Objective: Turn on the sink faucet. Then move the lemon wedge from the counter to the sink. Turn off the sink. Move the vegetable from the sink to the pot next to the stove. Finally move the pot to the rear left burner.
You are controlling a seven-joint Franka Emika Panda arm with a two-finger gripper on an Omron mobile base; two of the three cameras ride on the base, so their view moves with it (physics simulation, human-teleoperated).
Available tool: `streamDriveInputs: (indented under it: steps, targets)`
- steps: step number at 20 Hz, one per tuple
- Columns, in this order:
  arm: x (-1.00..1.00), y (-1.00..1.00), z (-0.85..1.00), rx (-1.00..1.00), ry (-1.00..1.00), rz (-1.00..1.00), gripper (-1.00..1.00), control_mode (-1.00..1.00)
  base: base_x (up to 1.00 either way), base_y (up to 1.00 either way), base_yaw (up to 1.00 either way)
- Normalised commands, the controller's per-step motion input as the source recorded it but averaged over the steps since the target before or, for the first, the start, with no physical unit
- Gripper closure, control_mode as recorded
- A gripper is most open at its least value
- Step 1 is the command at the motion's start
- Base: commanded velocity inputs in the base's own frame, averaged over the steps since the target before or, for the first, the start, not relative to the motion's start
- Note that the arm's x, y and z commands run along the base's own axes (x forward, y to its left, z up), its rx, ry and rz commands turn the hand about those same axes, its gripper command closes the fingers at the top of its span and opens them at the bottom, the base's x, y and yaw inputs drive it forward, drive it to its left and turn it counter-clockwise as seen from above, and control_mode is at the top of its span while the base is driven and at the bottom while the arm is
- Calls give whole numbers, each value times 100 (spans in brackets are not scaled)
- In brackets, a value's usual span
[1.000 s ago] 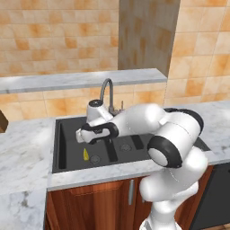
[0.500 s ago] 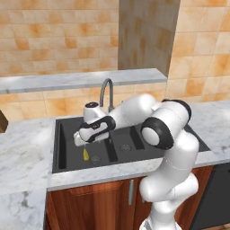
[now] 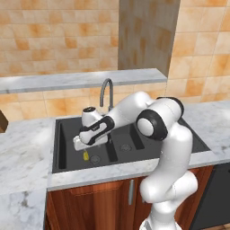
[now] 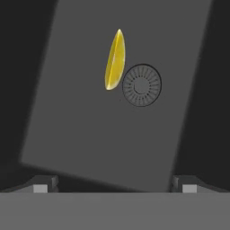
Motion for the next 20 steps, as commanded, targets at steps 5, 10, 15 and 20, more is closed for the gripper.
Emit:
streamDriveInputs:
  steps: [5, 10, 15, 20]
  targets:
    - [10, 2, -29, 0, 5, -1, -100, -100, 0, 0, 0]
    - [18, 1, -24, 0, 6, 0, -100, -100, 0, 0, 0]
    - [14, 3, -7, 0, 4, 0, -100, -100, 0, 0, 0]
    - [20, 7, -7, 0, 4, 0, -100, -100, 0, 0, 0]
